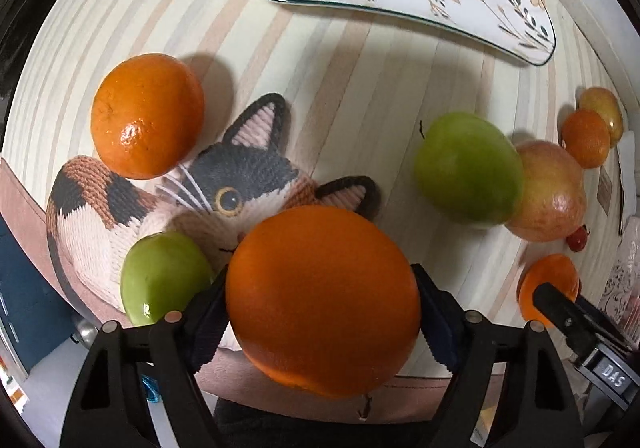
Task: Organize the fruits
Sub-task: 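Grasp the large orange with the left tool while the right tool grasps a tangerine, then carry both fruits to the floral plate and release them there, then move both tools back toward the remaining fruits, then grasp a green apple with the left tool while the right tool grasps a red apple, then place the green apple and red apple onto the floral plate, then move both tools toward the orange and the other green apple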
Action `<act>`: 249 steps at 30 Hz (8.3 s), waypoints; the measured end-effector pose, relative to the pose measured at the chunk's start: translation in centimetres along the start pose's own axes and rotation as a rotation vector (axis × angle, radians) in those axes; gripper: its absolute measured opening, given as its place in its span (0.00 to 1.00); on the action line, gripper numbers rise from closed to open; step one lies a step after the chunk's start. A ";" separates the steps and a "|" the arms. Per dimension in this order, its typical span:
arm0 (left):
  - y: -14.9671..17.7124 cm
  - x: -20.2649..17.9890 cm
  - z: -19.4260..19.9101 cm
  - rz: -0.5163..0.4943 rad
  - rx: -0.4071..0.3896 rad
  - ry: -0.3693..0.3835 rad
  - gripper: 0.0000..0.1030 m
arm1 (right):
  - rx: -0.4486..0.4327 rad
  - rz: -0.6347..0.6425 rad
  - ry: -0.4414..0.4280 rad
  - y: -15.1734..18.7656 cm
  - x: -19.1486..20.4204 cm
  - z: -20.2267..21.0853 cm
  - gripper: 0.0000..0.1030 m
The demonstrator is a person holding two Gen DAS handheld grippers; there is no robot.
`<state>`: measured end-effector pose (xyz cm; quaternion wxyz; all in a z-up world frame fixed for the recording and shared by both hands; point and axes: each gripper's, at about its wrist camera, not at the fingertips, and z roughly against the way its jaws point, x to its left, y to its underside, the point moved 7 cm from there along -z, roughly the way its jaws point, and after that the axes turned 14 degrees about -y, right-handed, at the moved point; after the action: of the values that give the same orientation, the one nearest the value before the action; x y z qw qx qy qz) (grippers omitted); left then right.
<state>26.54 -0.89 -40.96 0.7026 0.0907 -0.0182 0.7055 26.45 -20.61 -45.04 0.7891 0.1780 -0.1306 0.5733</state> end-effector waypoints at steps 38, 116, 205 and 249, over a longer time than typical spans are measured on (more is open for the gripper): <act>-18.2 3.7 11.2 0.093 -0.210 0.130 0.78 | -0.086 0.418 -0.037 -19.5 16.8 3.3 0.64; -3.1 10.4 20.0 0.136 -0.529 0.075 0.84 | -0.299 0.411 -0.031 -5.4 18.9 15.6 0.92; -16.8 4.2 3.1 0.047 -0.143 0.069 0.52 | -0.106 0.062 -0.049 -26.7 11.1 1.2 0.69; -2.6 9.4 19.3 0.089 -0.482 0.072 0.81 | -0.326 0.462 0.006 -4.7 18.5 16.0 0.90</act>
<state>31.09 5.51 -20.80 0.6723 -0.1056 -0.1647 0.7140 36.56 -12.96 -23.61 0.6559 0.0125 -0.2556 0.7101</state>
